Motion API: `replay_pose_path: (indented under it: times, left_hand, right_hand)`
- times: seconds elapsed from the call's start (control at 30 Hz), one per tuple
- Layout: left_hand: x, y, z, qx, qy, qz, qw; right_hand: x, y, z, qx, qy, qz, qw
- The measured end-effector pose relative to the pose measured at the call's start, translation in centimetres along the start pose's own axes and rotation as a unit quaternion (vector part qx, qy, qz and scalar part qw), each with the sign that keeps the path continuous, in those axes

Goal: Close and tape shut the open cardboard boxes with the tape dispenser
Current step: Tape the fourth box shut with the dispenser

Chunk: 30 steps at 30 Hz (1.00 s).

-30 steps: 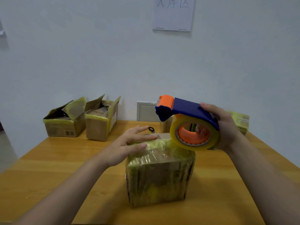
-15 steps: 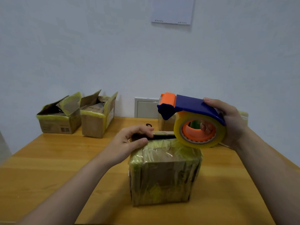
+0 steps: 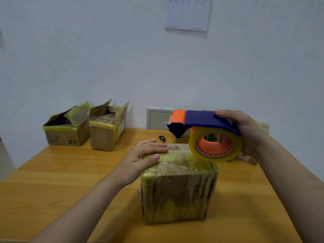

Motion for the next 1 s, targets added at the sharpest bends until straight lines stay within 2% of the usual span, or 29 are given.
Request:
replay_pose_path:
  times: [0.13, 0.33, 0.43, 0.53, 0.6, 0.67, 0.73, 0.8, 0.9, 1.0]
  left_hand:
    - [-0.3, -0.1, -0.2, 0.017, 0.005, -0.001, 1.0]
    - [-0.4, -1.3, -0.5, 0.074, 0.048, -0.025, 0.996]
    - [0.0, -1.4, -0.3, 0.09, 0.059, -0.016, 0.994]
    - [0.5, -1.7, 0.8, 0.122, 0.017, 0.016, 0.992]
    - [0.8, -2.9, 2.7, 0.055, -0.081, 0.028, 0.995]
    - [1.1, -3.1, 4.2, -0.078, -0.138, 0.101, 0.982]
    - [1.4, -3.0, 3.9, -0.149, -0.096, 0.19, 0.966]
    - [1.4, -3.2, 2.8, -0.216, -0.033, 0.242, 0.945]
    - [1.5, -3.2, 1.5, -0.332, 0.016, 0.27, 0.904]
    - [1.4, -2.8, 0.8, -0.391, 0.042, 0.287, 0.873]
  right_hand:
    - [0.3, -0.8, -0.1, -0.017, -0.012, -0.017, 1.0]
    - [0.3, -1.1, -0.5, 0.052, -0.019, -0.047, 0.997]
    - [0.5, -1.1, -1.2, 0.001, -0.005, -0.045, 0.999]
    - [0.6, -1.8, -1.3, -0.012, 0.002, -0.064, 0.998]
    - [0.8, -2.0, -1.1, -0.006, -0.006, -0.067, 0.998]
    - [0.8, -2.1, -0.7, -0.015, -0.007, -0.063, 0.998]
    - [0.7, -2.0, -0.8, -0.016, 0.009, -0.063, 0.998]
    - [0.5, -2.0, -1.2, -0.022, 0.034, -0.079, 0.996]
    - [0.4, -2.0, -1.6, 0.004, 0.056, -0.074, 0.996]
    - [0.3, -2.1, -1.6, 0.031, 0.056, -0.069, 0.996]
Point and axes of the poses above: each hand's wrist, its own x-axis towards the middle knuckle, its own z-axis out of the back of the hand, y = z × x, the point moved 8 cm from there along x, towards the middle knuckle, and after that the axes turned 6 degrees about z, right-handed, at the moved point
